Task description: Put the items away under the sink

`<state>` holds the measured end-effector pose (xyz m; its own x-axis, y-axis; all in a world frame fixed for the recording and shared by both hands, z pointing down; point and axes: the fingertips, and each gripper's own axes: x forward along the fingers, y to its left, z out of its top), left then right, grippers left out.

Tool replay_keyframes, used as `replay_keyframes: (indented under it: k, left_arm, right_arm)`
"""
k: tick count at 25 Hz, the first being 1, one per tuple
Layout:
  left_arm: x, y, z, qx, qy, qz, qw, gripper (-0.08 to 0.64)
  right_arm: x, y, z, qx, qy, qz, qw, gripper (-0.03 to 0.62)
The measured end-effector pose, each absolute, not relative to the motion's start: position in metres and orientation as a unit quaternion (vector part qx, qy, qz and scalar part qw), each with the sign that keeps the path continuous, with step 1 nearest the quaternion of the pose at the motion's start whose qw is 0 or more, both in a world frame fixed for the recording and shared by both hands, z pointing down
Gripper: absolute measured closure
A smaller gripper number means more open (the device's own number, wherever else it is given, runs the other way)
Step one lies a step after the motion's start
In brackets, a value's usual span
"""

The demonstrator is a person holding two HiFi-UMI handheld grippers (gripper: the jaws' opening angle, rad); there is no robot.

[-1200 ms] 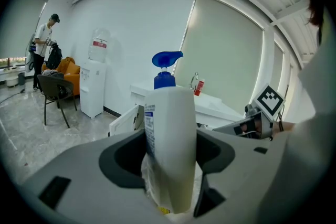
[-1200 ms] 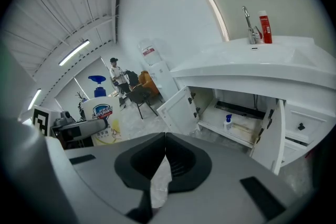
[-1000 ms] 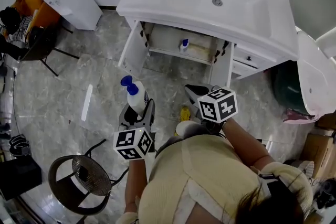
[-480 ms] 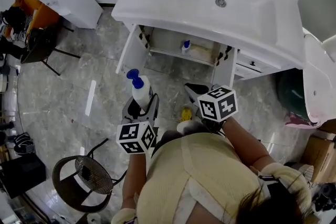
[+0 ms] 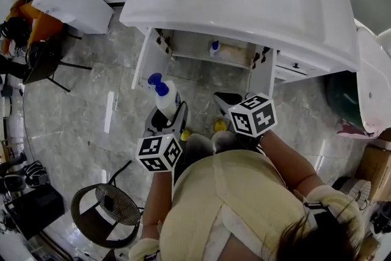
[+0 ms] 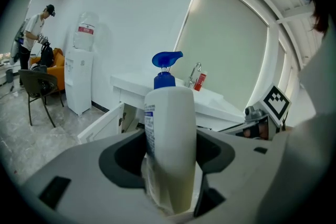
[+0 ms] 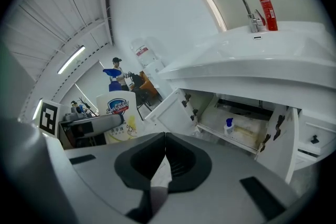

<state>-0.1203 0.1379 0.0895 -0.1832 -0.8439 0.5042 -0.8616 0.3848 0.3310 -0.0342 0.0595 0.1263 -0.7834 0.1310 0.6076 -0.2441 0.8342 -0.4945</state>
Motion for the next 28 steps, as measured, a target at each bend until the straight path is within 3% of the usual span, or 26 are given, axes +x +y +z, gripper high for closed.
replay_keyframes:
  k: [28]
  left_arm:
    - [-0.198,0.124,0.144,0.716,-0.605,0.093,0.335,0.267]
  right_arm:
    - [-0.102,0.083,0.167,0.245,-0.855,0.335,0.31,0.566]
